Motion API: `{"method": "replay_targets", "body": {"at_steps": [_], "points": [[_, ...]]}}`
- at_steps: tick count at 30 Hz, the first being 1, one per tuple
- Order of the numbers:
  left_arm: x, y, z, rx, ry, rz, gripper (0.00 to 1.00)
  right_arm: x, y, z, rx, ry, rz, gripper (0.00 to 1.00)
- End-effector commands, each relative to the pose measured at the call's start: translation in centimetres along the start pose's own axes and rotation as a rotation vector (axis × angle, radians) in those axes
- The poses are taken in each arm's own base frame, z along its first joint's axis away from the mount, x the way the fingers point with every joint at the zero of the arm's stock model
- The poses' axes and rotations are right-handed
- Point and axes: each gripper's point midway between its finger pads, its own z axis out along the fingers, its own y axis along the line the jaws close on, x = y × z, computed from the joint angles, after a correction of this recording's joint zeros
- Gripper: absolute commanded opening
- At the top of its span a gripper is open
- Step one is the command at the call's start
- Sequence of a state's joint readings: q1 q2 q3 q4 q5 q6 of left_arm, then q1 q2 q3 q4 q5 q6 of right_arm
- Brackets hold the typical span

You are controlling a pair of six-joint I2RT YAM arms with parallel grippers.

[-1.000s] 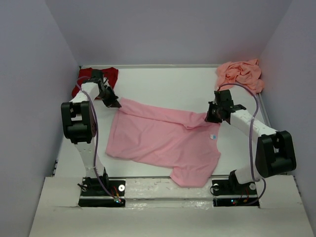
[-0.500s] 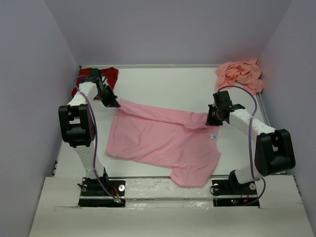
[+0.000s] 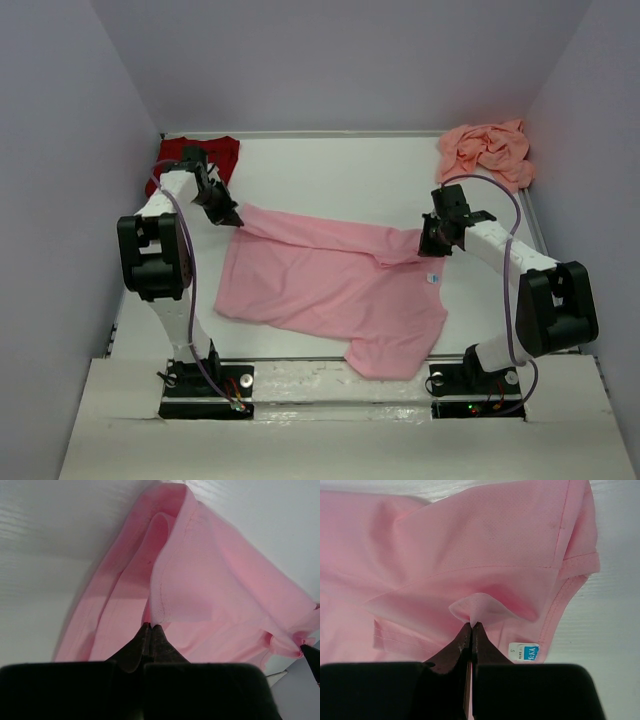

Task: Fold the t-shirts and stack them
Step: Fold the tshirt

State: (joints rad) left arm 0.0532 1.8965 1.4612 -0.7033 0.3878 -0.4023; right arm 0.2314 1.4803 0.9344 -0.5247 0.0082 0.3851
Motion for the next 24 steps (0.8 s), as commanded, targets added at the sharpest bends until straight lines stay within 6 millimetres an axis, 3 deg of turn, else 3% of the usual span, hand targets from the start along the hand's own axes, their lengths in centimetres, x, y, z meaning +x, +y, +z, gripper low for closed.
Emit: {"method": "replay_targets", "body": {"at_steps": [1, 14, 24], "points": [[1.0, 0.0, -2.1, 0.002, -0.012, -0.014, 0.00, -1.6, 0.6, -0.7, -0.002, -0.041, -0.026, 0.00], [2.7, 3.4, -0.9, -0.060, 0.008, -0.089, 0.00, -1.8, 0.8, -0.8, -0.014, -0.047, -0.032, 0.00], [-0.9, 4.4, -1.1, -0.064, -0.040, -0.126, 0.00, -1.7, 0.7, -0.8, -0.011, -0.049, -0.044, 0.00]]}}
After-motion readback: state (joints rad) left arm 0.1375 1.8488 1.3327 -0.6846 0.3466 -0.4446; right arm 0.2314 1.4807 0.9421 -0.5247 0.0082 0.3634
